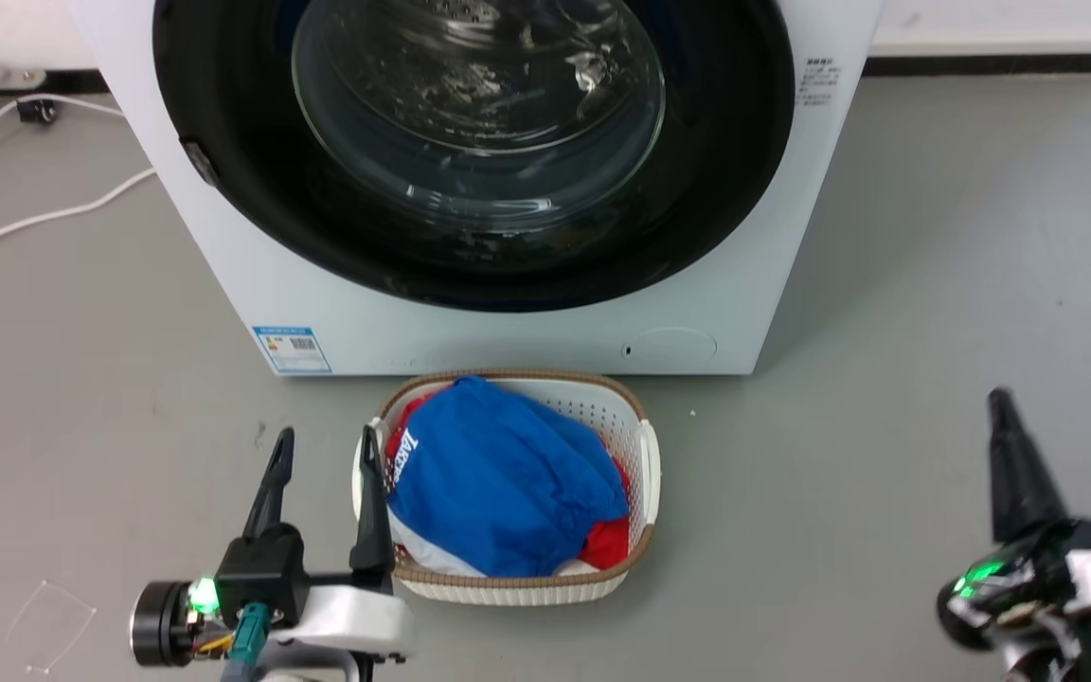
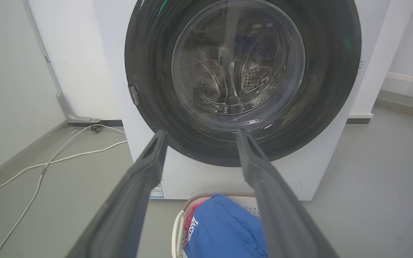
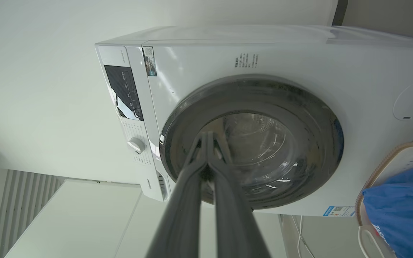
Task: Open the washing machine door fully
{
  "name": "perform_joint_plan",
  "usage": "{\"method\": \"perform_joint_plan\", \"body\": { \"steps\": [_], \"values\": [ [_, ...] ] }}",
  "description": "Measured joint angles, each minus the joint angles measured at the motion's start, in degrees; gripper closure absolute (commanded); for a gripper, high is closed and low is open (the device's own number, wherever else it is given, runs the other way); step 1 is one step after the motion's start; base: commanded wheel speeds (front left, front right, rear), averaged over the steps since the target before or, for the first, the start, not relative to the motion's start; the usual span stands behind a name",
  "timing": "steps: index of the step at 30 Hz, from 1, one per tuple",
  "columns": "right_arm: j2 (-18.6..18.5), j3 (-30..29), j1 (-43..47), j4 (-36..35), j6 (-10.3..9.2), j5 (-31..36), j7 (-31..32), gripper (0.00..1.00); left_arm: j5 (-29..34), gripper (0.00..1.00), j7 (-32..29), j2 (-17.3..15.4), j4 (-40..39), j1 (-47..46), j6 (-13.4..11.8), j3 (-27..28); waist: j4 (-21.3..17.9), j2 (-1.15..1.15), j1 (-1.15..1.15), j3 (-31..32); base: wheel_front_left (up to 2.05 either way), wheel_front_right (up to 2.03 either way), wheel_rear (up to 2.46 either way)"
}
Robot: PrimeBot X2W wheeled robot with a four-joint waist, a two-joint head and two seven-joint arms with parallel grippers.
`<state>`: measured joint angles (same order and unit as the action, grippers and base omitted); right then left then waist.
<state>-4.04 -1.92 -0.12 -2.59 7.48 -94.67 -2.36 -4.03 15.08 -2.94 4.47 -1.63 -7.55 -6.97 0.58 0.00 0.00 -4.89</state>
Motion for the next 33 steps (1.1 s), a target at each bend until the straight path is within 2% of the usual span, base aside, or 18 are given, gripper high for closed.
{"method": "perform_joint_plan", "body": {
  "steps": [5, 13, 16, 23, 33],
  "values": [
    [-1.86, -3.93, -5.16, 2.31, 0.00, -0.70, 1.52, 1.00, 0.58, 0.00, -0.01, 0.01, -0.38, -2.44, 0.48, -0.26, 0.48, 0.00, 0.00, -2.52, 0.00, 0.00, 0.00],
    [-6.08, -9.90, -20.51, 10.18, 0.00, -3.79, 6.27, 1.00, 1.89, 0.00, 0.00, 0.01, -2.04, -7.67, 1.09, 0.09, 1.28, 0.00, 0.01, -9.55, 0.00, 0.00, 0.00],
    [-9.02, -9.53, -28.36, 14.52, 0.00, -2.99, 9.49, 1.00, 2.27, 0.00, 0.00, 0.00, -3.07, -10.74, 1.57, 0.08, 1.65, 0.00, 0.01, -13.54, 0.00, 0.00, 0.00],
    [-13.05, -8.20, -42.02, 21.80, 0.00, -2.85, 14.18, 1.00, 2.26, 0.00, 0.00, -0.01, -4.90, -15.52, 1.99, -0.32, 2.73, 0.00, 0.01, -20.36, 0.00, 0.00, 0.00],
    [-16.82, -3.50, -59.17, 30.63, 0.00, -0.46, 19.42, 1.00, 1.74, 0.00, 0.00, 0.00, -5.87, -18.86, 1.48, -1.92, 5.38, 0.00, 0.01, -27.67, 0.00, 0.00, 0.00]
  ]
}}
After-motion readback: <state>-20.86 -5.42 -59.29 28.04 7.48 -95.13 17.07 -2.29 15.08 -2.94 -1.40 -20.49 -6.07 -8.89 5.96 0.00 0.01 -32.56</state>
